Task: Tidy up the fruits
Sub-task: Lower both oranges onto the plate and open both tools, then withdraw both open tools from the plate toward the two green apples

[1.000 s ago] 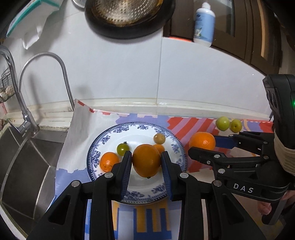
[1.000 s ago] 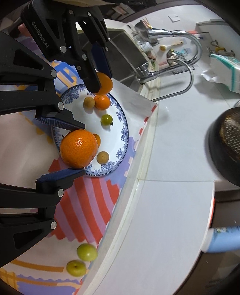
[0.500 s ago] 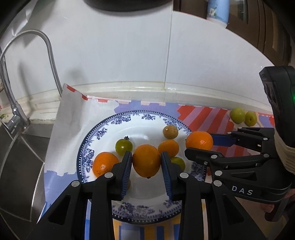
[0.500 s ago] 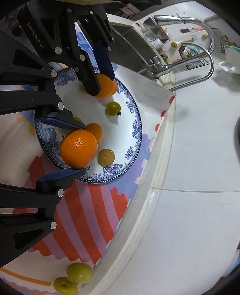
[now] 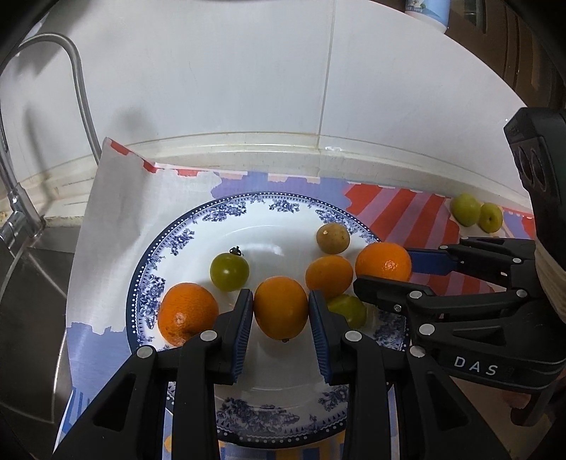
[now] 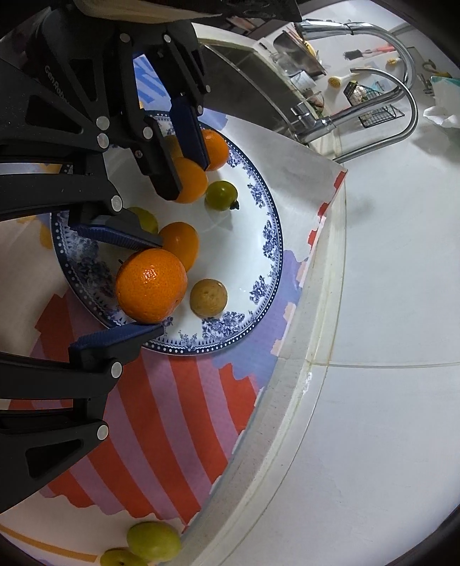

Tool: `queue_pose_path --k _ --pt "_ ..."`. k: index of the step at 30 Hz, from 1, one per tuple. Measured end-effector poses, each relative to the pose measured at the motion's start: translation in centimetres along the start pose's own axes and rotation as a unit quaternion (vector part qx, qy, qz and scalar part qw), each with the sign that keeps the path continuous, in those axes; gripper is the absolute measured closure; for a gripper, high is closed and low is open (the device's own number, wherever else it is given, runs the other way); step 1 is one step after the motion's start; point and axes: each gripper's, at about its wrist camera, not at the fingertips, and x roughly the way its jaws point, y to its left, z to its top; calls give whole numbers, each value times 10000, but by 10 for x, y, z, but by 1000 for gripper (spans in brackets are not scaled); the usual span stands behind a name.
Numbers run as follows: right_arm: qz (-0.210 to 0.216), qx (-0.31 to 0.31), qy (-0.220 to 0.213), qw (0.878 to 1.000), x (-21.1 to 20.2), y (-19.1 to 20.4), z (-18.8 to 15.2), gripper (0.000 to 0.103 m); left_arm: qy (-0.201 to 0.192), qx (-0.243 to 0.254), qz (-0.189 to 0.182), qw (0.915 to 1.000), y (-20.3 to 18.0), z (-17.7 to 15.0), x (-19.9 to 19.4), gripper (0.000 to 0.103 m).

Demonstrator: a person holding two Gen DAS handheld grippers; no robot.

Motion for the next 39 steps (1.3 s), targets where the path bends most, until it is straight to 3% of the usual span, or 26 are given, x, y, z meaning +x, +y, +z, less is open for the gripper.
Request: queue_pose_path --k 17,21,33,39 --pt "137 13 61 9999 11 11 2 60 -297 -131 350 9989 14 2 -25 54" --pt "7 -44 -127 9999 1 13 2 48 -338 -159 420 9984 15 -2 -31 52" --pt "-147 100 -415 9990 -37 12 -5 47 -546 -142 466 9973 7 -3 -54 51" --pt "-346 214 -660 9970 -69 13 -14 47 -811 -11 388 9959 -7 -1 -81 42"
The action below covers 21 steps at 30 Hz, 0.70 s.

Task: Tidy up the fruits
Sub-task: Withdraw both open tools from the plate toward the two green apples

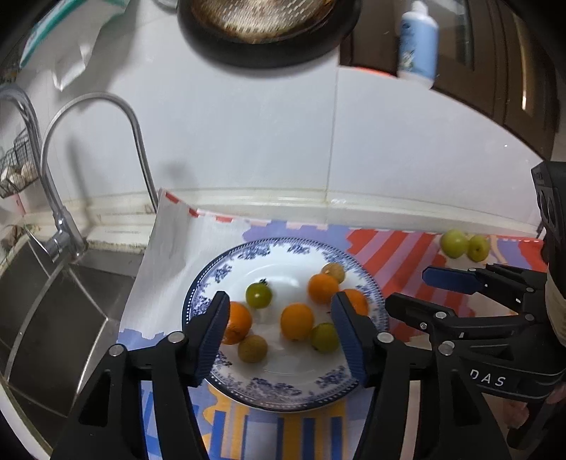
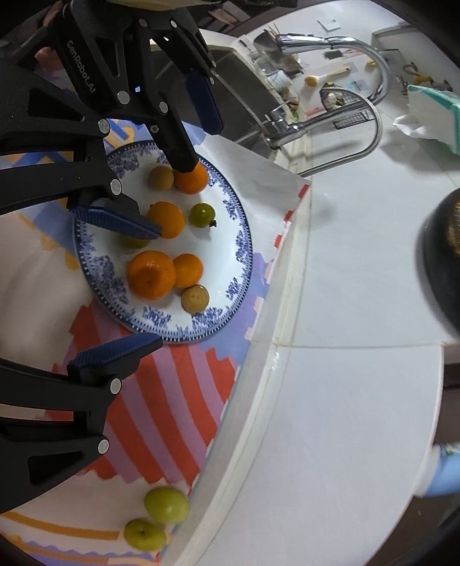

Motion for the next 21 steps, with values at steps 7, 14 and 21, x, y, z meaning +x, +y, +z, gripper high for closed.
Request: queue_pose_path --k 7,14,21 --pt "-336 326 -294 9985 -44 -12 -10 38 -265 120 -101 9995 -22 3 -27 31" --pt "-902 578 -714 9917 -91 -28 -23 30 -424 346 -210 9983 -48 2 -45 23" --pt "-1363 701 -983 9833 -130 -42 -39 21 -648 530 -425 9956 -77 5 -60 17"
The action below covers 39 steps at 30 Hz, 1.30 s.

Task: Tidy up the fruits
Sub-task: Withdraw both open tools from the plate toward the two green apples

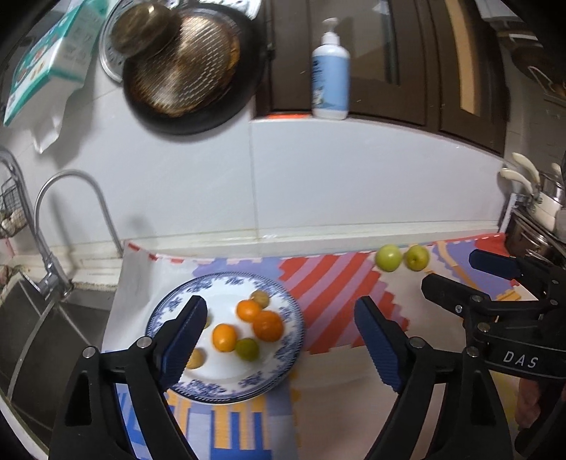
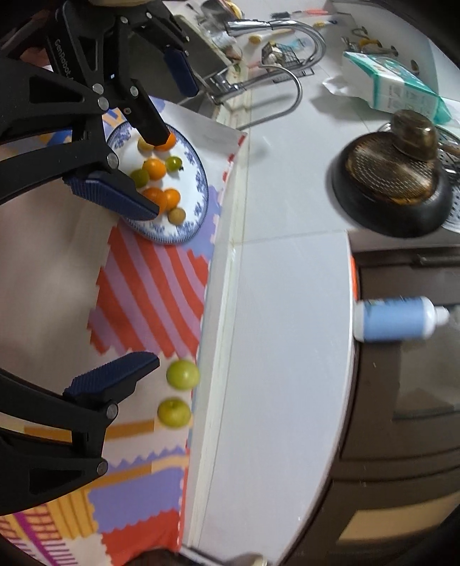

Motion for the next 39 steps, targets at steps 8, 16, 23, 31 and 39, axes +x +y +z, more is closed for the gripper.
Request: queue_pose_path --k 8,16,23,31,39 --pt "-444 285 -194 9984 -24 -39 -5 12 -268 204 -168 9993 -38 14 -5 3" --pt "-803 435 -266 9955 -32 -76 -4 11 -359 365 -300 9982 -67 26 5 2" --pt "-949 452 -307 9940 -26 -101 4 11 -340 600 -428 9967 -88 38 19 2" --pt "-1056 374 -217 9935 -3 -118 10 11 -200 685 -613 9956 -105 47 54 2" --pt "-1087 356 -26 9934 36 -134 7 11 -48 847 -958 9918 -117 47 102 2"
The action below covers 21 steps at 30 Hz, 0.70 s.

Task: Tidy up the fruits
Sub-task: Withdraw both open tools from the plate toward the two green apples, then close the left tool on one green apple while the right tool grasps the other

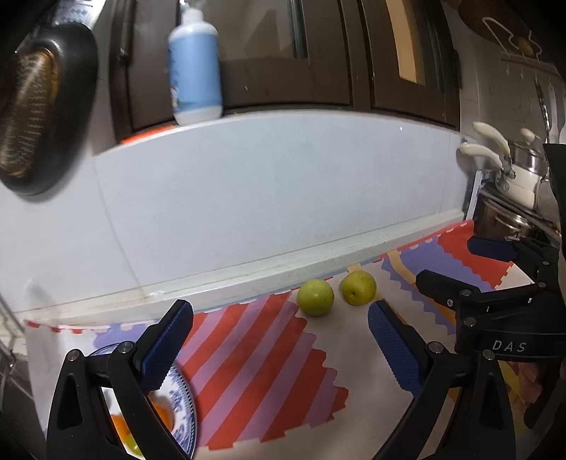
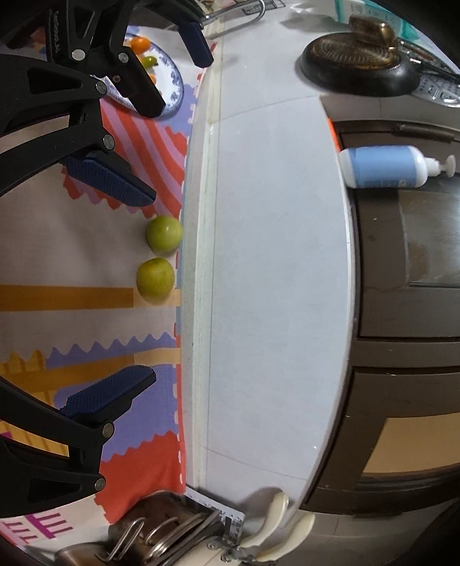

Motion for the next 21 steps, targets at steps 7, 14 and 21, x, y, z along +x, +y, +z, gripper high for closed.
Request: queue_pose_path --k 7,14,21 --pt "34 -61 188 9998 39 -4 -6 12 261 161 -160 9994 -2 -4 44 7" --pt "136 -108 392 9991 76 -8 -9 13 533 310 -348 9975 -7 -8 87 16" --pt "380 -93 682 9969 112 -11 -13 25 853 376 -606 9938 -12 -11 119 32"
